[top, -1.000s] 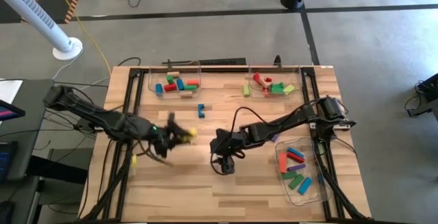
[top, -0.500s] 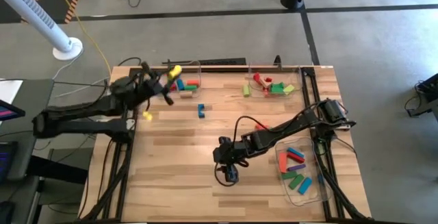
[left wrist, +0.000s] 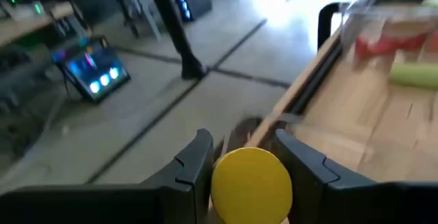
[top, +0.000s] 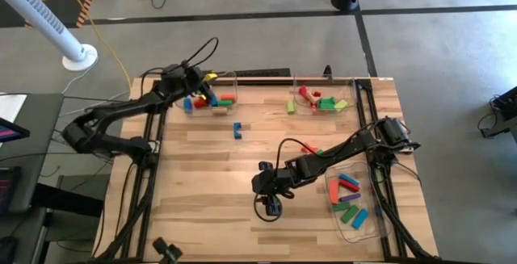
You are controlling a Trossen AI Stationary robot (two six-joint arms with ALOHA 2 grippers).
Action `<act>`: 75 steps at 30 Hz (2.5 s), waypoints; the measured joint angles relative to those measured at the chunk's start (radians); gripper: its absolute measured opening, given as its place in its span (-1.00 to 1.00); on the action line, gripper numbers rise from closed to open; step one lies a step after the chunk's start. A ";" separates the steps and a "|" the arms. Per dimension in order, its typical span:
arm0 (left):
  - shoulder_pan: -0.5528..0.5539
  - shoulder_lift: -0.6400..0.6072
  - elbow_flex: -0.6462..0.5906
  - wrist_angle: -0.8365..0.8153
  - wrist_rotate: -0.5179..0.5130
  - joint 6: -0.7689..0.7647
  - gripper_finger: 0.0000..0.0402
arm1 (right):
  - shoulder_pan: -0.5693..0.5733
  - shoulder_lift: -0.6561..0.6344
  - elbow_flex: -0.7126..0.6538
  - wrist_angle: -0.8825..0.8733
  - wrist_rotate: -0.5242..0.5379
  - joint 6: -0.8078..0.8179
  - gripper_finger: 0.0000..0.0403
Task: Sort blocks by size
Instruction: Put the yellow cylindrical block into the top left transparent bin, then put the blue arch block into the top right transparent bin
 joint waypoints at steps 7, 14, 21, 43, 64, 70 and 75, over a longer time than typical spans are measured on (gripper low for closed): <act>0.052 0.107 0.000 -0.015 0.015 -0.037 -0.40 | -0.001 0.000 0.000 0.001 0.000 0.000 0.03; 0.052 0.143 0.000 -0.046 0.014 -0.058 -0.32 | -0.001 0.000 0.000 0.019 0.000 0.000 0.03; 0.052 0.143 0.000 -0.023 -0.012 -0.092 0.16 | -0.001 0.000 0.000 0.019 0.000 0.000 0.03; -0.194 -0.188 0.000 -0.161 0.344 -0.094 0.27 | -0.001 0.000 0.000 0.011 0.006 -0.003 0.03; -0.637 -0.144 0.000 -0.448 0.191 0.159 0.27 | -0.016 -0.158 0.000 -0.214 0.365 0.000 0.03; -0.668 -0.095 0.000 -0.447 0.189 0.184 0.27 | 0.005 -0.241 0.002 -0.331 0.390 0.040 0.03; -0.669 -0.076 0.000 -0.444 0.157 0.209 0.27 | 0.035 -0.265 0.002 -0.428 0.420 0.120 0.03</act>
